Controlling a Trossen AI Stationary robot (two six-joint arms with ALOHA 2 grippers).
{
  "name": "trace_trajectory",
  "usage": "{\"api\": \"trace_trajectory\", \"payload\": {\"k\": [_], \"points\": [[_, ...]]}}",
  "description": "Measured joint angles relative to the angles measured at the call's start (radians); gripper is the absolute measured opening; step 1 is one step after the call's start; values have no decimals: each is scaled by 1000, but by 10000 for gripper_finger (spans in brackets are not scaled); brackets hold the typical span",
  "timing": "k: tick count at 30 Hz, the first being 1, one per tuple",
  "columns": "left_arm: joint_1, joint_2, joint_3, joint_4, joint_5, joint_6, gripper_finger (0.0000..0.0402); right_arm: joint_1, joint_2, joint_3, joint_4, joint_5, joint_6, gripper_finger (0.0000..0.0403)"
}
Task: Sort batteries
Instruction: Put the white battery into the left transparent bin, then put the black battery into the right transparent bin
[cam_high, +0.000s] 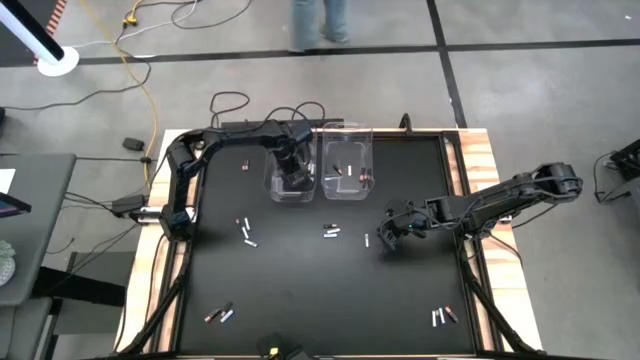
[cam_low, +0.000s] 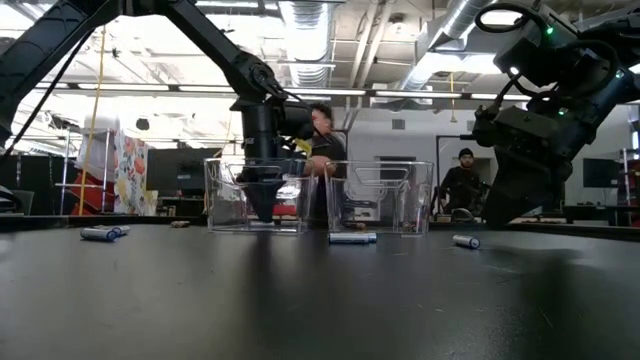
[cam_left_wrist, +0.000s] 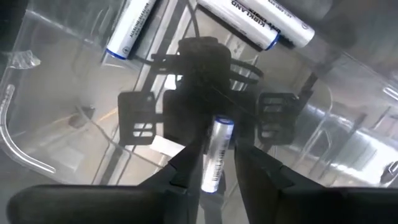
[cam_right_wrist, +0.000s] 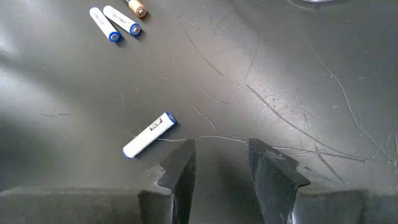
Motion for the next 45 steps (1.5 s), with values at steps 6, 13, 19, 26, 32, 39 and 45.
{"api": "trace_trajectory", "payload": {"k": [6, 13, 19, 26, 32, 39, 45], "points": [[0, 0, 0, 2, 2, 4, 142, 0, 0, 0, 0, 0, 0, 163], [1, -39, 18, -9, -2, 13, 171, 0, 0, 0, 0, 0, 0, 163], [1, -131, 50, -12, -17, 8, 167, 0, 0, 0, 0, 0, -3, 163], [6, -281, 52, -27, -140, -56, 158, 0, 0, 0, 0, 0, -3, 163], [78, -456, -54, 5, -202, -151, 155, 0, 0, 0, -2, 0, -3, 163], [212, -729, -394, 160, -219, -384, 154, 0, 0, 0, -6, 0, -3, 163], [287, -831, -581, 226, -232, -525, 154, 0, 0, 0, -6, 0, -2, 163]]}}
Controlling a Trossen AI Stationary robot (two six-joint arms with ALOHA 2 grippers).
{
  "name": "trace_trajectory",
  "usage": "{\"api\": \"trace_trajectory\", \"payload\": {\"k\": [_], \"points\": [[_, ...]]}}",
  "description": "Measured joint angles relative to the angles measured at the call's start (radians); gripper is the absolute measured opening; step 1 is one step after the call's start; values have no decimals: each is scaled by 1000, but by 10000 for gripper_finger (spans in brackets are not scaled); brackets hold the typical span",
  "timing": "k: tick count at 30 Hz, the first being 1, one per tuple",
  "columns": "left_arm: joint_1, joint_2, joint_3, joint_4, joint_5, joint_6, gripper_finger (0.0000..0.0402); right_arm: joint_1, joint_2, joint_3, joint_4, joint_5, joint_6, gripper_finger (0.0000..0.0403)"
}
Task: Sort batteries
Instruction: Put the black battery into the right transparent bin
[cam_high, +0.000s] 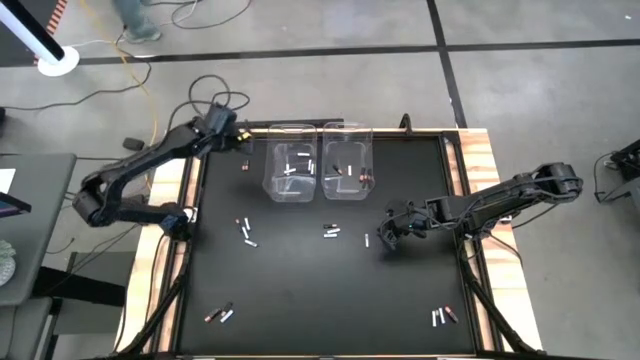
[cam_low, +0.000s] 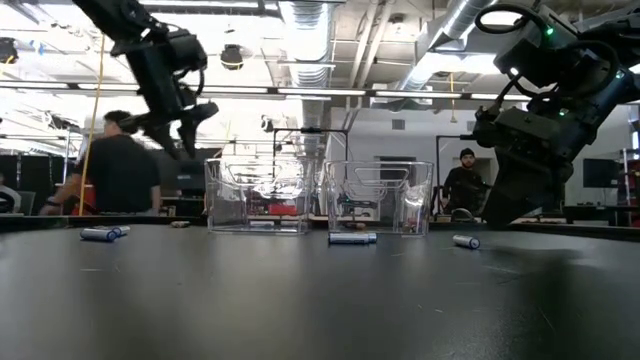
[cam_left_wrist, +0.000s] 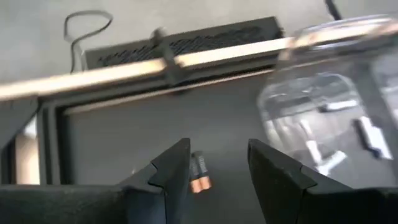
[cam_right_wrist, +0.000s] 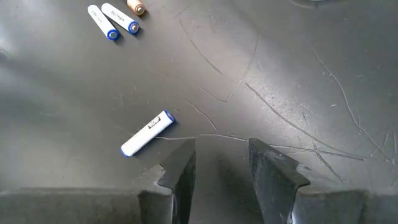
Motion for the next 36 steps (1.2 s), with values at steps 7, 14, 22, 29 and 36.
{"api": "trace_trajectory", "payload": {"k": [7, 14, 22, 29, 36], "points": [[88, 70, -56, -5, 17, -46, 154, 0, 0, 0, 0, 0, 3, 163], [98, 209, -58, 14, 45, -16, 154, 0, 0, 0, 0, 0, 3, 163], [98, 312, -58, 88, 76, 5, 154, 0, 0, 0, 0, 0, 3, 163], [101, 385, -58, 119, 102, 5, 154, 0, 0, 0, -3, 0, 3, 163], [101, 406, -58, 124, 105, 2, 154, 0, 0, 0, -5, 0, 3, 163]]}}
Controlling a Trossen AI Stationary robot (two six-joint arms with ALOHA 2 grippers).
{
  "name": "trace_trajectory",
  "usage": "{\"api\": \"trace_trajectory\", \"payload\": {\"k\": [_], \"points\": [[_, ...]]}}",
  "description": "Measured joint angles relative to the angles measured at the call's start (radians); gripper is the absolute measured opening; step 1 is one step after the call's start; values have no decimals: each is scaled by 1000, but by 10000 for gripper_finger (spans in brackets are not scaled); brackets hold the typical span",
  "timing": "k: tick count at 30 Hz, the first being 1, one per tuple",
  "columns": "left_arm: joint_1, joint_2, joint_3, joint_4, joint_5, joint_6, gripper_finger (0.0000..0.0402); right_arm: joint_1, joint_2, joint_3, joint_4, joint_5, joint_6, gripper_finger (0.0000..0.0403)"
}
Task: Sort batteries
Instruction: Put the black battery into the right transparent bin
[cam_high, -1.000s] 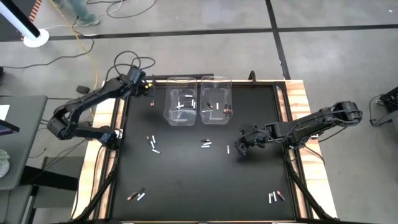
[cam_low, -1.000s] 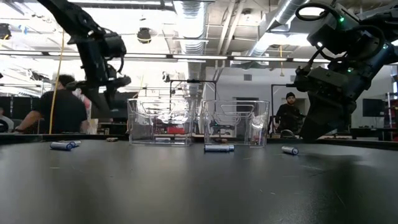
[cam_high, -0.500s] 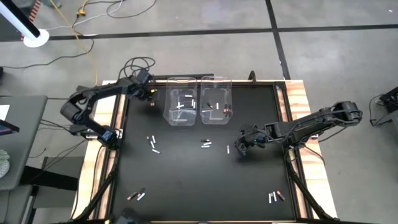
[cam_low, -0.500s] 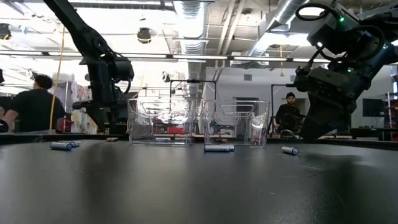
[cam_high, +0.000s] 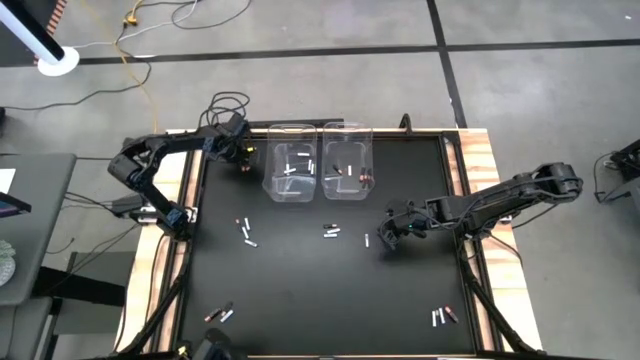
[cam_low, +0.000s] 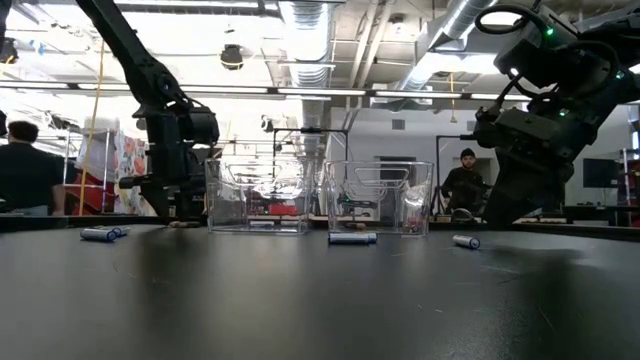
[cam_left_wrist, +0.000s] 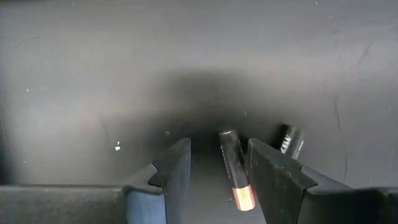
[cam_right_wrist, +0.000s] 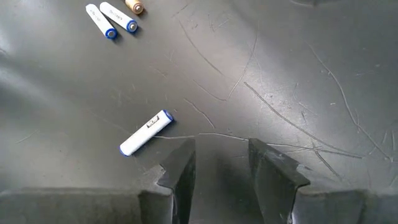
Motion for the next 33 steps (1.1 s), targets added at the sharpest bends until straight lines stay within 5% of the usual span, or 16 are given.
{"api": "trace_trajectory", "payload": {"k": [8, 28, 33], "points": [[4, 0, 0, 1, 0, 1, 149, 0, 0, 0, 0, 0, 0, 163], [3, -2, 0, -21, -1, 61, 17, 0, 0, 0, 0, 0, -1, 163], [3, -4, 3, -20, -2, 72, 15, 0, 0, 0, 0, 0, -1, 163]]}}
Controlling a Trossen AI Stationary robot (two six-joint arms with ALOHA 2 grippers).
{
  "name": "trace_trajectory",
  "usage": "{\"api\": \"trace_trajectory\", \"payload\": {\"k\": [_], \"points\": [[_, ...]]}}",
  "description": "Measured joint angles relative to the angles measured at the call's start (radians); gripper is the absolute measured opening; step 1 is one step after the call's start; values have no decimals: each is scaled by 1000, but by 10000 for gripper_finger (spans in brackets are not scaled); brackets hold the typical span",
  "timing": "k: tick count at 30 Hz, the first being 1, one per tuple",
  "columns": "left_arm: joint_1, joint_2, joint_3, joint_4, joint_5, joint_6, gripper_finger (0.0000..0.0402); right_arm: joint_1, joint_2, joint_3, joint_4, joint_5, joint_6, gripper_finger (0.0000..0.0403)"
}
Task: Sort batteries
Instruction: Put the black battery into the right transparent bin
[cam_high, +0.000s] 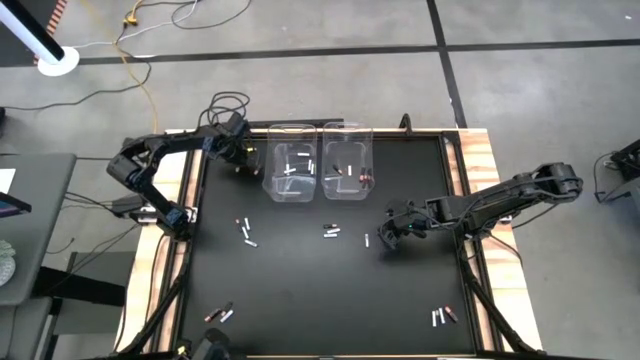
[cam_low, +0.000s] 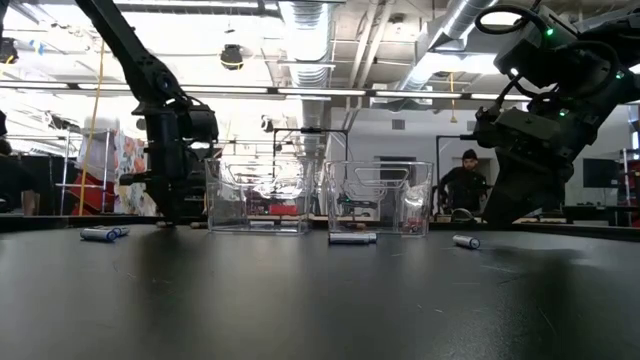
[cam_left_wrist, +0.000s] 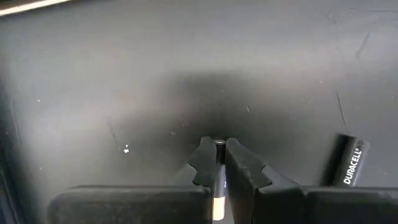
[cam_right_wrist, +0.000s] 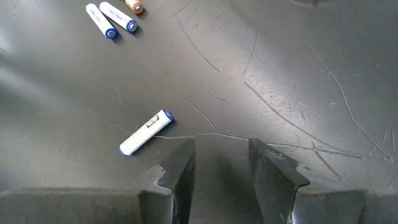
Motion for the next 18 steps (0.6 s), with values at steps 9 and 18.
{"api": "trace_trajectory", "payload": {"k": [9, 18], "points": [[0, -61, 4, -24, 21, 28, 9, 0, 0, 0, -3, 0, -3, 163], [12, -148, 6, -71, 20, 86, 9, 0, 0, 0, -3, 0, -2, 163]]}}
